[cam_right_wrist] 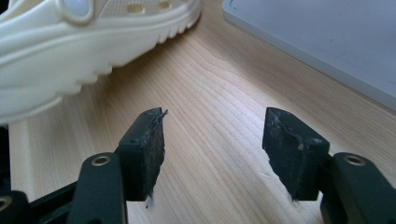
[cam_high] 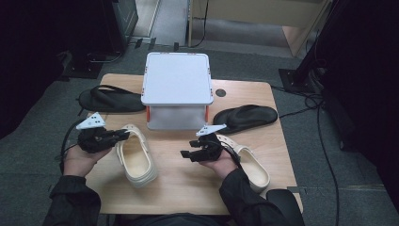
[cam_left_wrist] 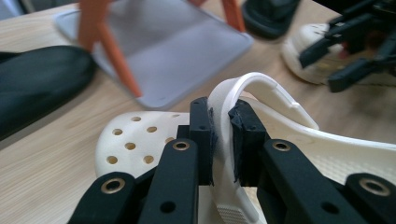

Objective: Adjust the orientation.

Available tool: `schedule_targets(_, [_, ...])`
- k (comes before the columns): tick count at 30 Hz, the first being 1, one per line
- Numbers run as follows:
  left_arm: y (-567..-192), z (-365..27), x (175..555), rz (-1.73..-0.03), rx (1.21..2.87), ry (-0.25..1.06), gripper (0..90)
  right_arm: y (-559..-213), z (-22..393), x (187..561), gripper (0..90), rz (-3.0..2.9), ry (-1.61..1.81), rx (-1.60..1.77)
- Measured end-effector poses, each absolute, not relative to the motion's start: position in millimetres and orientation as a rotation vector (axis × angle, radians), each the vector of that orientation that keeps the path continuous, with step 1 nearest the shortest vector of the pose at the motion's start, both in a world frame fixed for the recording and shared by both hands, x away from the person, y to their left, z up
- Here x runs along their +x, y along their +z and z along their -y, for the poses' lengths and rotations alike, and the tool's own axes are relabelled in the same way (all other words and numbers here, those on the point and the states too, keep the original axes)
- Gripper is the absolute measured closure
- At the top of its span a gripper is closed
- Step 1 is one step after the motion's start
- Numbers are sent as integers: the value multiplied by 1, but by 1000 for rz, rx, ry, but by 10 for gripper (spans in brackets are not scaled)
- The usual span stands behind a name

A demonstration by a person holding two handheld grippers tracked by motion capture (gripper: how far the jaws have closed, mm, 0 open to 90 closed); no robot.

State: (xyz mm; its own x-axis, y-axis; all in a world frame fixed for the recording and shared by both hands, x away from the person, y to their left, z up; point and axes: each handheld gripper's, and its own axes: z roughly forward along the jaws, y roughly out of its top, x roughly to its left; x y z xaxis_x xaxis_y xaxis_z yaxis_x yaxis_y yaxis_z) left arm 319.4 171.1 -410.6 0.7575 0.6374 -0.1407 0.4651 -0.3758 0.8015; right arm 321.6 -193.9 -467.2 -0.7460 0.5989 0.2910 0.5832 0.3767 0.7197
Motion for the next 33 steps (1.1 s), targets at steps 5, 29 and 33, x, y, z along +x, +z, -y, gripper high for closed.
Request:
schedule_targets(5, [-411, -151, 315, -761, 2064, 200, 814, -467, 195, 322, 395, -2586, 1349, 1111])
schedule_targets(29, [-431, -120, 313, -734, 2143, 48, 586, -473, 176, 316, 442, -2637, 1344, 1038])
schedule_targets(33, [-427, -132, 313, -750, 2108, 70, 541, -474, 173, 315, 462, -2646, 1344, 1018])
